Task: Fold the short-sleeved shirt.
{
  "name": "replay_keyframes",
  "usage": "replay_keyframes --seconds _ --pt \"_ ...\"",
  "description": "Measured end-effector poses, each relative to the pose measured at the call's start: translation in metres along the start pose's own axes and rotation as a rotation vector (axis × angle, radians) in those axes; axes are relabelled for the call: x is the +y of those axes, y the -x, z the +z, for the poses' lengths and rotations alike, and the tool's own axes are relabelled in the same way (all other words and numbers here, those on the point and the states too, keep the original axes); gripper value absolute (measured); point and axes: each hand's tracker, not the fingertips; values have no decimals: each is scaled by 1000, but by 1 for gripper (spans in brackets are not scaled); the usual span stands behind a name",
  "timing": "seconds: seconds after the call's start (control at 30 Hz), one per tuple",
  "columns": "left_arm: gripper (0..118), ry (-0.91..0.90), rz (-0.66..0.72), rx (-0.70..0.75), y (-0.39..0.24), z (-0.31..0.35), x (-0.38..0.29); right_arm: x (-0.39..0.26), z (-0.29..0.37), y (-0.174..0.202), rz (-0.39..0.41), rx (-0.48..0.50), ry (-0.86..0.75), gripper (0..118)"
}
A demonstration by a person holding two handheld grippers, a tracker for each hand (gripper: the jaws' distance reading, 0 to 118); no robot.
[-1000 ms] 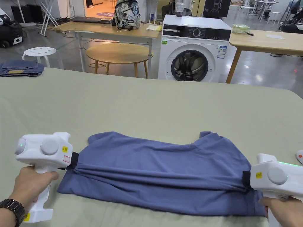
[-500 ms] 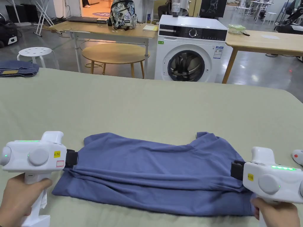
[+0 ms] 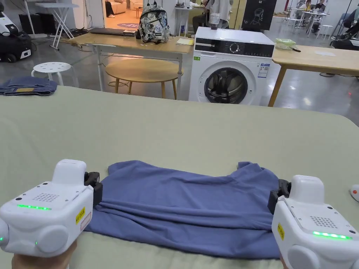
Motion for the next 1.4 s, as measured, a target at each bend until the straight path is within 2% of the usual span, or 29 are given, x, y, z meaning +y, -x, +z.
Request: replay_keyframes --seconds 0.1,0.23,0.6,0.73,0.83,0.9,1.0,1.1,1.13,1.2,1.27,1.3,1.33,1.4 --pt "0 21 -4 1 1 9 -4 3 15 7 0 10 -13 0" --pt "0 155 74 5 14 5 -14 0 23 9 -32 32 11 0" --pt "0 559 232 -79 70 -77 -12 -21 15 -5 -21 20 113 0" --pt "44 684 206 -51 70 -102 -10 -27 12 -10 -12 8 142 0" --pt "54 764 205 -31 68 -118 -19 -34 7 -13 -4 4 174 0" --pt "57 824 200 -8 66 -124 -26 -37 5 -15 -3 4 188 0" --pt "57 939 131 -17 58 -134 -44 -41 5 -19 0 -4 204 0" --pt "55 877 97 22 46 -125 -46 -39 7 -23 -2 -7 217 0" --pt "52 872 94 38 46 -127 -44 -39 8 -25 -3 -11 219 0" --pt "38 850 68 42 40 -122 -46 -40 8 -29 -3 -15 226 0" --pt "10 827 55 33 46 -126 -46 -46 3 -36 -11 -21 237 0" --pt "2 811 67 18 48 -125 -45 -48 1 -40 -15 -24 246 0" --pt "1 796 103 -29 48 -122 -45 -49 -1 -45 -18 -24 258 0" --pt "1 789 91 -14 48 -111 -46 -50 0 -53 -28 -25 281 0"
